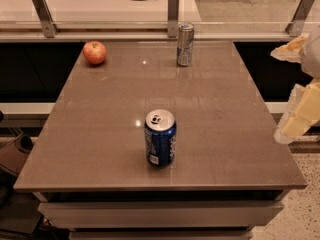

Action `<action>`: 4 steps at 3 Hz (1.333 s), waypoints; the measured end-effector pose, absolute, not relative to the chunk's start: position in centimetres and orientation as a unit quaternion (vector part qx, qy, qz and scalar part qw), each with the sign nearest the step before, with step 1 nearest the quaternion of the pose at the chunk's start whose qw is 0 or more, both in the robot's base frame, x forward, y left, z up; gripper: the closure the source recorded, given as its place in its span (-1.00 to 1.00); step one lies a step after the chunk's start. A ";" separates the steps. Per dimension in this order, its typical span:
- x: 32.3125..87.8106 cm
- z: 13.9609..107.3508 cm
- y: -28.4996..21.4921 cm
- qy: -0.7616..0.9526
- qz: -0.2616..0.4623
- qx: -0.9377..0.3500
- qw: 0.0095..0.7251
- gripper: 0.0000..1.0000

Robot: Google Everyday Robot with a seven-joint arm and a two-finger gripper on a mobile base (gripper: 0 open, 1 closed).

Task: Move pepsi can near apple

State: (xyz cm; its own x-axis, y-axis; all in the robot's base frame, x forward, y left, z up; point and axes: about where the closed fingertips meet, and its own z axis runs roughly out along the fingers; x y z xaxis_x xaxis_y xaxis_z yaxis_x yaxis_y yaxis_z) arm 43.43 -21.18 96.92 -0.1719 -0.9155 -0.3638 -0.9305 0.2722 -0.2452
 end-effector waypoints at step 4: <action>43.4 95.2 -10.6 0.643 0.252 -0.576 0.438 -1.00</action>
Offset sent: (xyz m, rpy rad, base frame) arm -0.0104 0.0733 -0.0152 0.6123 -0.0945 0.1531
